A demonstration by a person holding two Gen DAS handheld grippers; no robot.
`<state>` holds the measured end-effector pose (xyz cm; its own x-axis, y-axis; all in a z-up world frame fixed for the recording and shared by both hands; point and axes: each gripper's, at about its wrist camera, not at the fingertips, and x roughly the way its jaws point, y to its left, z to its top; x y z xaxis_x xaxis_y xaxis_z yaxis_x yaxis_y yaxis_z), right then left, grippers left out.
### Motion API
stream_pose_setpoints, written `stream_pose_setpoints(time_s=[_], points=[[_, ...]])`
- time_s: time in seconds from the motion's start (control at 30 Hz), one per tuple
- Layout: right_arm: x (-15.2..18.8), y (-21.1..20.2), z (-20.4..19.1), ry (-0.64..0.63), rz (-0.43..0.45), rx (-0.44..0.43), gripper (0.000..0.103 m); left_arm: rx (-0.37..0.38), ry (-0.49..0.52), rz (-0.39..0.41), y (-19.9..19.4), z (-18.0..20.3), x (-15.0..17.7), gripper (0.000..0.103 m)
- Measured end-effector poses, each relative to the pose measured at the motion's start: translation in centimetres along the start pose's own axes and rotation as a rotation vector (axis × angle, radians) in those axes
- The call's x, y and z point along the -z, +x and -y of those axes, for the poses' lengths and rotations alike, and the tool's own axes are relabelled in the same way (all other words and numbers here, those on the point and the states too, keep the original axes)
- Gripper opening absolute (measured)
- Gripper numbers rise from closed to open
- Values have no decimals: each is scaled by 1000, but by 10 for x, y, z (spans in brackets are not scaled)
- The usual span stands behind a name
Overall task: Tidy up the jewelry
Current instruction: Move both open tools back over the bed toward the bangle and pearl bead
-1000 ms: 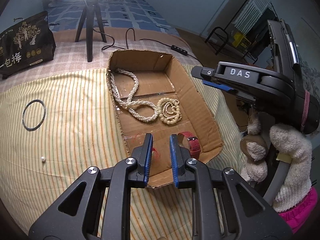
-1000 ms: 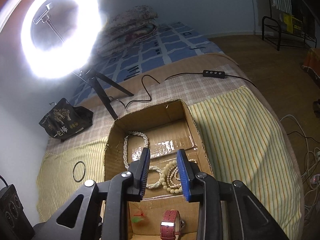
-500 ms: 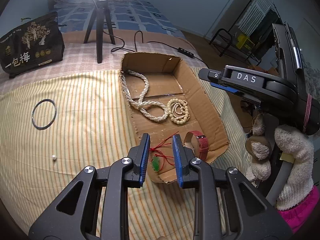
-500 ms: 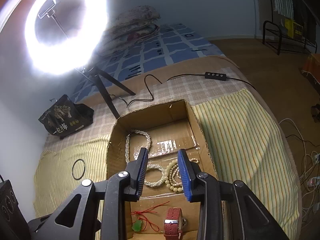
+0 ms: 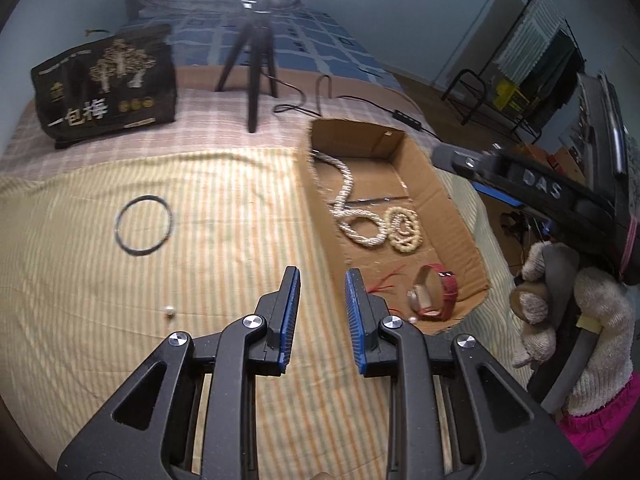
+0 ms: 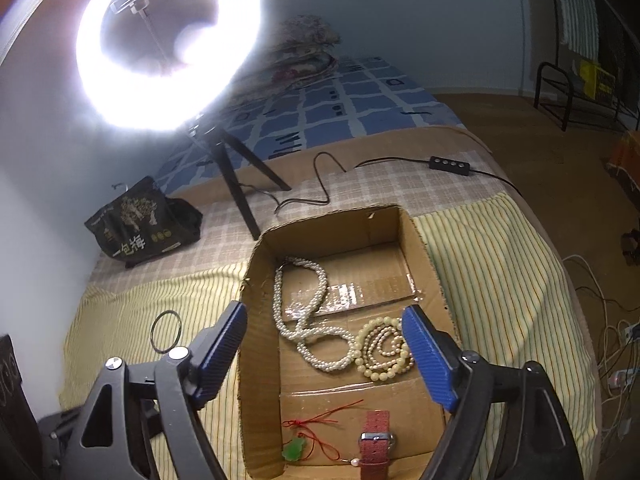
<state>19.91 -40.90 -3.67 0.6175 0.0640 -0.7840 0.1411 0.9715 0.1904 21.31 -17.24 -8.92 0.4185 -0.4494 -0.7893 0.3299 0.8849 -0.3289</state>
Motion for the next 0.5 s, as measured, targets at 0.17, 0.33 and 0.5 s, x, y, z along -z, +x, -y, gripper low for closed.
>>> stream_pose_setpoints(time_s=[0.17,0.33,0.5], points=[[3,-4,-13,-40,7,5,92,-30,-44,17,-12,-27,-5,38],[8,-8,-27,-77,17,-12,100,-85,-77,52,-23,-56,-8,48],[13,-9,-46,-129,15,-40,101,-132,-121,53,-27,-88,-9,48]])
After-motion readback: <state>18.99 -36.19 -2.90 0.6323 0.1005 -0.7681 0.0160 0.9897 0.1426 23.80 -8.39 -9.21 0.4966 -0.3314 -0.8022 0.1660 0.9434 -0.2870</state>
